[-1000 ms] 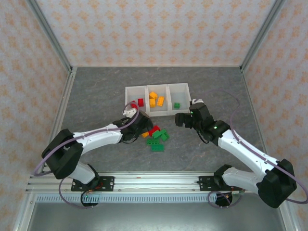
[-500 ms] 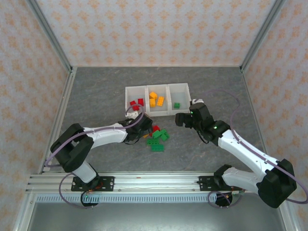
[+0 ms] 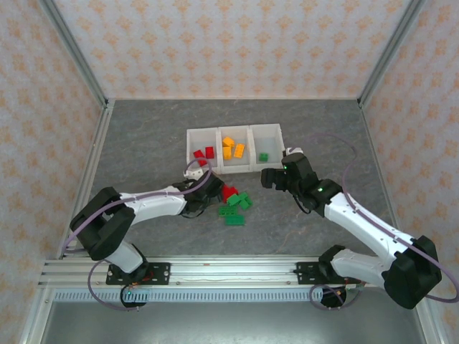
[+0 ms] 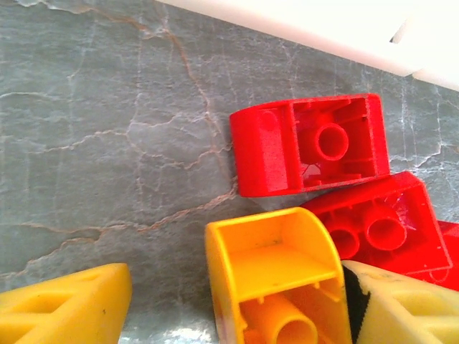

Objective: Sort the legos into containers by color
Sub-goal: Move the lego to the center of the table, then pick up the lego from the center of the table.

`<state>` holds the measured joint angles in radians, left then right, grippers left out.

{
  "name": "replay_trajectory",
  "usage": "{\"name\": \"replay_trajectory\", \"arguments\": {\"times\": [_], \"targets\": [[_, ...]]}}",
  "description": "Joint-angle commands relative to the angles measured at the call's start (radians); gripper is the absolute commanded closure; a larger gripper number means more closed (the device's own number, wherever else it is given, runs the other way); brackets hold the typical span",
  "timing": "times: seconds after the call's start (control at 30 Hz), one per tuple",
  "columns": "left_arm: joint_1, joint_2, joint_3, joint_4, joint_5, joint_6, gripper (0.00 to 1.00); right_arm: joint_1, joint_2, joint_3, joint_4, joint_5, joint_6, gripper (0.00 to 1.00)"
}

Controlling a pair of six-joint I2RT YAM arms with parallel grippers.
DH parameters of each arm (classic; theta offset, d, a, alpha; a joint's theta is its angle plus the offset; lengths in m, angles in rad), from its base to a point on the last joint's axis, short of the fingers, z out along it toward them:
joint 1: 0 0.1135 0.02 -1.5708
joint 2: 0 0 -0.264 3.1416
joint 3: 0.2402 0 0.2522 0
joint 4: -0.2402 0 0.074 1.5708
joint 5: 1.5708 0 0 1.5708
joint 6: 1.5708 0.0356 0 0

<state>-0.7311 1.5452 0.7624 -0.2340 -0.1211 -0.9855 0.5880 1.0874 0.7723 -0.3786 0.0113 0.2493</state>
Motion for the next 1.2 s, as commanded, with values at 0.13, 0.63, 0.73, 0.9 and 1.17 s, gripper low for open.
{"name": "replay_trajectory", "arguments": {"times": [0.13, 0.63, 0.73, 0.9, 1.17], "targets": [[0.035, -0.063, -0.090, 0.015, -0.002, 0.023, 0.30, -0.005, -0.003, 0.001, -0.003, 0.037, -0.002, 0.00], [0.084, 0.003, -0.013, 0.032, 0.055, 0.114, 0.51, -0.005, -0.004, -0.001, -0.002, 0.045, 0.001, 0.00], [0.084, -0.016, -0.007, 0.032, 0.058, 0.115, 0.63, -0.005, -0.006, -0.001, -0.002, 0.047, 0.002, 0.00], [0.079, -0.099, -0.003, 0.004, 0.027, 0.094, 0.72, -0.005, -0.018, -0.001, 0.000, 0.052, 0.002, 0.00], [0.062, -0.199, 0.148, -0.027, -0.030, 0.169, 0.68, -0.007, -0.043, -0.001, 0.006, 0.153, 0.025, 0.00]]}}
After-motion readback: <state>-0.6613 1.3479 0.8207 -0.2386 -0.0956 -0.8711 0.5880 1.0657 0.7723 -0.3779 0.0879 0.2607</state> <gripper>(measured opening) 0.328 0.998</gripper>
